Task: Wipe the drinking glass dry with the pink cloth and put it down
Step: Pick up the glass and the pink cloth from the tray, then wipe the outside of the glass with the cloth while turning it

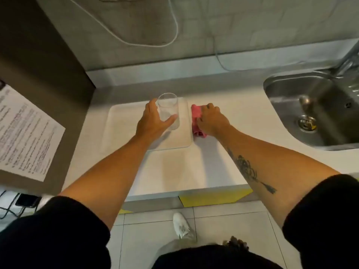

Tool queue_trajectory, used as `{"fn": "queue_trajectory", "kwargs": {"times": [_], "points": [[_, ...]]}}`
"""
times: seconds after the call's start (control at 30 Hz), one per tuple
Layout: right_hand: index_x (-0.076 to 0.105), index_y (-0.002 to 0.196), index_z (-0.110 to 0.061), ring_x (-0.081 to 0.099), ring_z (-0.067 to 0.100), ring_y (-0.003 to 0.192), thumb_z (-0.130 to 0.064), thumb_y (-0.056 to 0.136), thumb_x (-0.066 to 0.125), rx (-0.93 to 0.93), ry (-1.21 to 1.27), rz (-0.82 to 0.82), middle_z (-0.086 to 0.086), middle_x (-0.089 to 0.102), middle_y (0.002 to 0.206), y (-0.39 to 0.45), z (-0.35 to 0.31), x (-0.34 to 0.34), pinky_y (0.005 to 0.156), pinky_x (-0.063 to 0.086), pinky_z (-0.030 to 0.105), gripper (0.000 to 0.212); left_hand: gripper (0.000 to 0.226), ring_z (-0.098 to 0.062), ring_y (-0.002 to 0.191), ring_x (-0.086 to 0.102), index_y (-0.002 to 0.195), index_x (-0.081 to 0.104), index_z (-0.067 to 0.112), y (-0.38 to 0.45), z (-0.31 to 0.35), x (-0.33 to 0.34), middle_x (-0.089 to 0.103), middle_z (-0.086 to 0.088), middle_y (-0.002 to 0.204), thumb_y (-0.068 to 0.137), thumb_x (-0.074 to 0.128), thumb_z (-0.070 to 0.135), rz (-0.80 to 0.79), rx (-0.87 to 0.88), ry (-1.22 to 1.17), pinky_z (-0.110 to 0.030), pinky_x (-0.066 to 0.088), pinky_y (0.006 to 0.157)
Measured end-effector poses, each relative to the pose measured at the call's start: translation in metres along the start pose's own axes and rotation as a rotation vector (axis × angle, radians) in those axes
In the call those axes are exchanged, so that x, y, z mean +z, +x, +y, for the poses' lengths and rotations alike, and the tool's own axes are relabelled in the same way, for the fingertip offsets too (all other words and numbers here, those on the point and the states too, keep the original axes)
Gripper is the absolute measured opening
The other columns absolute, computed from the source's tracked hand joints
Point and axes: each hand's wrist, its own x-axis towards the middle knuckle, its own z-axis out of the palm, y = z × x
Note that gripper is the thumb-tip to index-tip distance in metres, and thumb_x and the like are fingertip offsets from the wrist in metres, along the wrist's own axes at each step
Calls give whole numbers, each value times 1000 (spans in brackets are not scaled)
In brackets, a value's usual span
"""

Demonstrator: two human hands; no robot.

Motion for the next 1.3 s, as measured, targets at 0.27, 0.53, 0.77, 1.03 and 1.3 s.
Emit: {"fn": "queue_trajectory", "kwargs": {"times": [0.27,0.53,0.77,1.03,1.3], "points": [[40,156,-21,51,40,142,-34,108,56,142,32,-38,16,45,160,46,-7,49,111,55,56,52,105,-34,119,63,154,22,23,27,-21,33,57,-10,138,77,91,44,32,25,-229,-49,59,97],[51,144,-13,60,36,127,-34,106,57,164,-75,143,14,59,146,58,3,75,106,54,48,44,86,-32,117,66,141,35,33,28,-35,52,66,-3,133,75,85,58,57,-43,-359,-53,63,93],[56,105,-15,73,16,70,-34,118,34,148,638,106,-4,67,87,66,14,35,53,55,13,31,73,-23,112,71,134,48,38,33,-35,44,71,4,122,75,83,63,78,-93,-554,-53,64,93],[47,143,-37,60,-4,119,-37,114,40,-209,1146,184,-1,51,140,26,-56,8,101,56,19,30,53,-10,85,67,138,55,27,43,-1,22,66,3,98,92,76,44,120,-68,-730,-42,61,78],[3,173,-18,22,14,167,-24,115,33,-397,949,347,-8,13,182,20,-91,11,135,28,49,66,43,-17,108,78,144,50,27,26,14,3,74,0,121,105,60,43,19,-58,-881,-28,65,81]]}}
